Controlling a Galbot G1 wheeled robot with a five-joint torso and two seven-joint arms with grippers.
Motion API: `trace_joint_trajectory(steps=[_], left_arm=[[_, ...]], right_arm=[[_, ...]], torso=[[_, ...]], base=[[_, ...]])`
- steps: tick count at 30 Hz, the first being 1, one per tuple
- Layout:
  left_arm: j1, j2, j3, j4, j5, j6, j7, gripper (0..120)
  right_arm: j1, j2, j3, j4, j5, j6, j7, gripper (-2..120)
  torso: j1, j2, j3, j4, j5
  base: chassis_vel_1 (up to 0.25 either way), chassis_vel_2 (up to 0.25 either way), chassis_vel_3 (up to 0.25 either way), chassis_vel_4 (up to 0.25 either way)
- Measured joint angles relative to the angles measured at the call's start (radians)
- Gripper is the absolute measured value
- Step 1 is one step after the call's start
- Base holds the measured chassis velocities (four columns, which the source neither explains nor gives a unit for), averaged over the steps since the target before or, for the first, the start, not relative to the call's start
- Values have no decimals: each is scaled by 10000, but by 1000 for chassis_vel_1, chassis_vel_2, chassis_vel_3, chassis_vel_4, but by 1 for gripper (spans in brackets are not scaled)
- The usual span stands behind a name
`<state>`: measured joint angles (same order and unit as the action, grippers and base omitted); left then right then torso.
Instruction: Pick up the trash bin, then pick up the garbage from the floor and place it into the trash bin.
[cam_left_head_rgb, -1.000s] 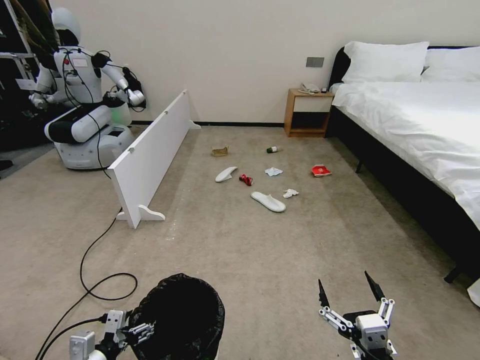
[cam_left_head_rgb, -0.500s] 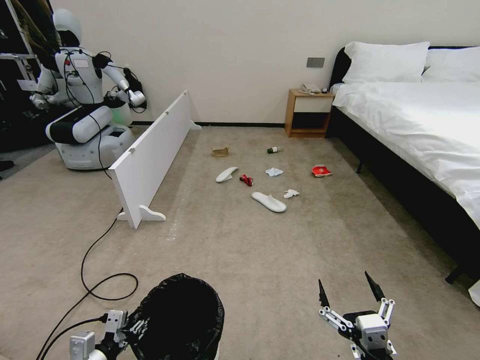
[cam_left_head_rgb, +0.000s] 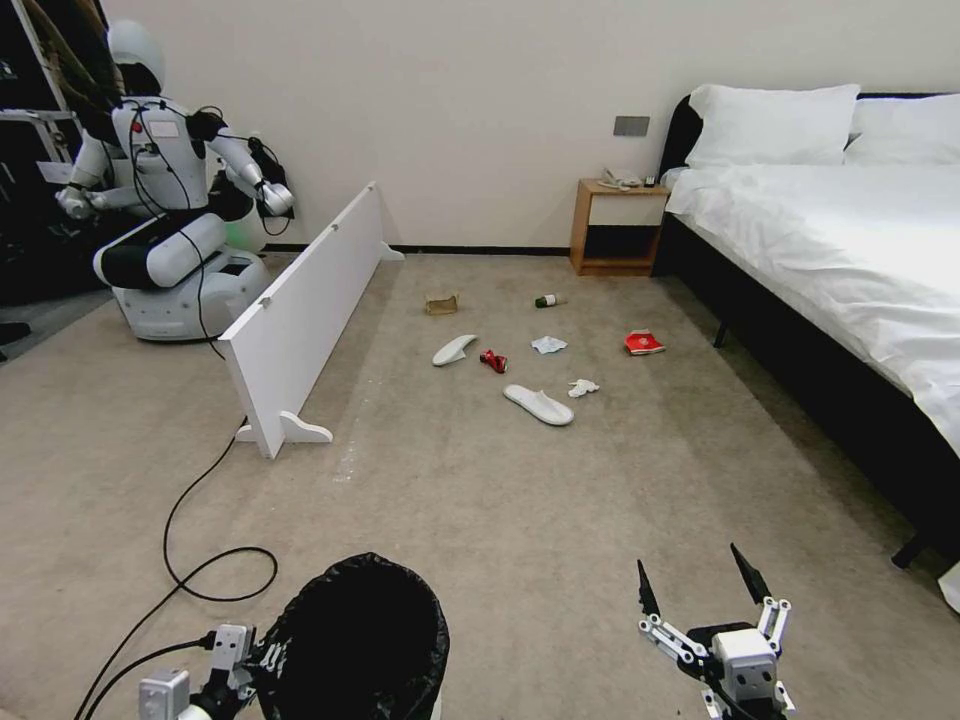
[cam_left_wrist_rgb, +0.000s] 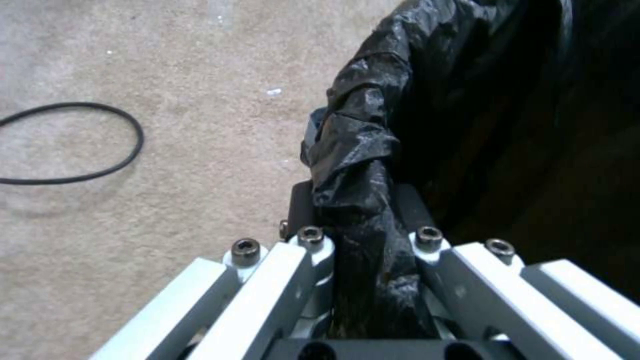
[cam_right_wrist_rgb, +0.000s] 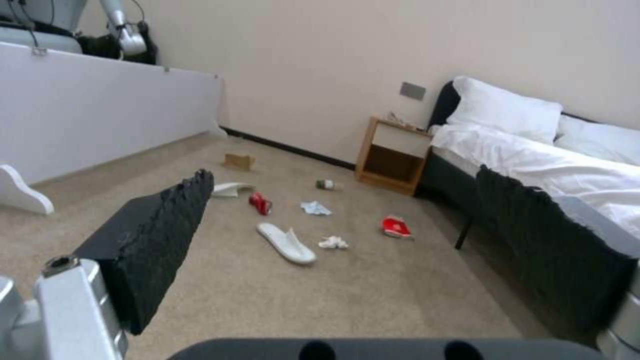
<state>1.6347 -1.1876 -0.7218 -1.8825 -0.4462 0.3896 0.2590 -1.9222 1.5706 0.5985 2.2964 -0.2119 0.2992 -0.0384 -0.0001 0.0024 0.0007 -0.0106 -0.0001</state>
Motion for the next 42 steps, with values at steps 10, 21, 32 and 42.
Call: trace_joint_trajectory(steps=[10,21,32,42], left_arm=[[904,-336,-703,-1427,-615,-101,-337,5],[1733,-528,-1333,-3897,-1511,136,-952,5],[2157,-604,-1485,-4951,-1757,235,-1329,5],[2277,-652,-1526,-4946,-1776,336,-1400,5]], right_arm=[[58,-11,42,-248,-518,278,700,100],[-23,-101,32,-600,-319,405,632,100],[-146,-489,-362,-1364,295,255,150,100],[-338,-570,-1031,-2058,117,671,8,100]], torso=[[2,-7,3,-1,-6],[2,-2,-1,-2,3],[1,0,-1,-1,2],[1,0,-1,0,1]], base=[[0,0,0,0],[0,0,0,0],[0,0,0,0],[0,0,0,0]])
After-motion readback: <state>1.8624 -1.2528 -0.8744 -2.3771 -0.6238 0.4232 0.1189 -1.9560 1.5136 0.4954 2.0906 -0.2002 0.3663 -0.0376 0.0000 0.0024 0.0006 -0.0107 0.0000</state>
